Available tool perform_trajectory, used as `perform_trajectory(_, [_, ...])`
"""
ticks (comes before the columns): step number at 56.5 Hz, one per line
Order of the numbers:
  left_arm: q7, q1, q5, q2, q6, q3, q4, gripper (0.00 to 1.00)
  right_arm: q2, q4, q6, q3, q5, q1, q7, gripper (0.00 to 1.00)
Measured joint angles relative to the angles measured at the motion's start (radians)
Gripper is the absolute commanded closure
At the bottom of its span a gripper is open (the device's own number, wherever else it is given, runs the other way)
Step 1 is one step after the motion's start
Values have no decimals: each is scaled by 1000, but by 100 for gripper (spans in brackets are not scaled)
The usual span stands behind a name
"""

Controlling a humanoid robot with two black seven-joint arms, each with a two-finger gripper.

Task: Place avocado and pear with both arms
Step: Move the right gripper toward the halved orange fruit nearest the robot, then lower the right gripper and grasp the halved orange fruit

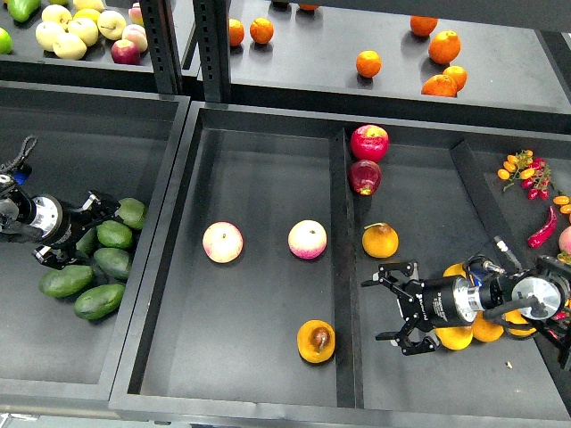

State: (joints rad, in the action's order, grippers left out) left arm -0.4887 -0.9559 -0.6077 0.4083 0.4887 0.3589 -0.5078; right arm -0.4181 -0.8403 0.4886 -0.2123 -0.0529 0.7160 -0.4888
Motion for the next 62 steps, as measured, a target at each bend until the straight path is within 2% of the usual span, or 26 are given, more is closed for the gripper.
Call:
perform_trajectory(31, [0,-3,6,-1,0,18,0,1,62,30,0,77,12,-21,0,1])
perform_trajectory(62, [0,-2,6,-10,0,23,-8,1,149,143,0,55,27,-31,0,1])
